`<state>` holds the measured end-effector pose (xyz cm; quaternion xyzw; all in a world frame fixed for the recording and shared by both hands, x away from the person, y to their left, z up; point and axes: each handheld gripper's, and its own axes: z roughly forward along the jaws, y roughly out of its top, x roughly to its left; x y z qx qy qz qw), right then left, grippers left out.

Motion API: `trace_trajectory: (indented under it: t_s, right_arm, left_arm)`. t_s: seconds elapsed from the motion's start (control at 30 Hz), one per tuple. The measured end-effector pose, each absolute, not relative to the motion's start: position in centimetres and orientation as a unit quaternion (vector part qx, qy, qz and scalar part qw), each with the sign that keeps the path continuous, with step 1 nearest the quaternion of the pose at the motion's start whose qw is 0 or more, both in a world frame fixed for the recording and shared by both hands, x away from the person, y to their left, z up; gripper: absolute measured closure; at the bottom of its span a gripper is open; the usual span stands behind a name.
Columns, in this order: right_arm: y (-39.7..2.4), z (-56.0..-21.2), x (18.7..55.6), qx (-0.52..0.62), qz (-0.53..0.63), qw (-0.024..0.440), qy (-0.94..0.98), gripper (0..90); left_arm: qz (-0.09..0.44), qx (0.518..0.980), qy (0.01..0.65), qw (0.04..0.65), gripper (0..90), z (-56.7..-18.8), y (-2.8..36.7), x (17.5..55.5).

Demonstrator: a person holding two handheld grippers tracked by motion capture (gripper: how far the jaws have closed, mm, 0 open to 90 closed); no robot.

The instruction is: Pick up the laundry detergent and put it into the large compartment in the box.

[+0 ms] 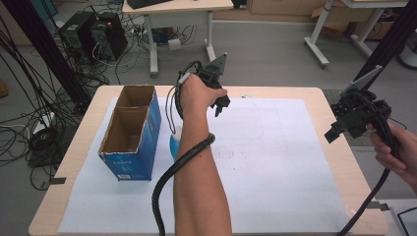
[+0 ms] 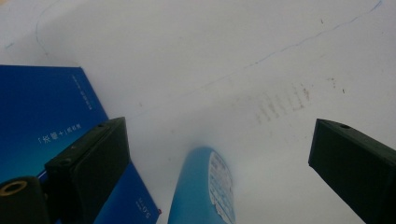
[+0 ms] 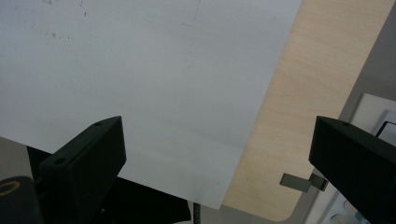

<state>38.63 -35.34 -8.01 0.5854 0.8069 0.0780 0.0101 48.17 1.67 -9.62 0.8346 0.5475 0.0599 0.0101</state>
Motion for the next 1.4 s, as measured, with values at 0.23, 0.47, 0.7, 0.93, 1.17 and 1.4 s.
trace_trajectory:
  t_s: [0.23, 0.47, 0.7, 0.93, 1.17, 1.4]
  right_arm:
    - [-35.3, -8.0, 38.7, 0.584, 0.078, 0.011, 0.808, 3.9]
    - [-35.2, -8.0, 38.6, 0.586, 0.077, 0.011, 0.807, 3.9]
    - [-35.1, -7.9, 38.4, 0.585, 0.078, 0.014, 0.807, 3.9]
    - [-34.7, -7.8, 38.2, 0.583, 0.076, 0.015, 0.809, 4.0]
    - [-34.6, -7.3, 37.3, 0.582, 0.079, 0.019, 0.809, 4.0]
    - [-34.5, -6.6, 36.2, 0.582, 0.085, 0.026, 0.809, 3.9]
  left_arm:
    - [0.061, 0.834, 0.548, 0.013, 5.6, -9.4, 1.7, 48.1]
    - [0.065, 0.833, 0.549, 0.014, 5.6, -8.8, 1.9, 47.8]
    - [0.071, 0.831, 0.552, 0.017, 5.6, -8.2, 2.0, 47.1]
    - [0.081, 0.827, 0.556, 0.016, 5.6, -7.0, 2.3, 45.7]
    - [0.092, 0.819, 0.566, 0.021, 5.6, -5.6, 3.0, 43.9]
    - [0.098, 0.815, 0.571, 0.023, 5.6, -4.8, 3.5, 42.0]
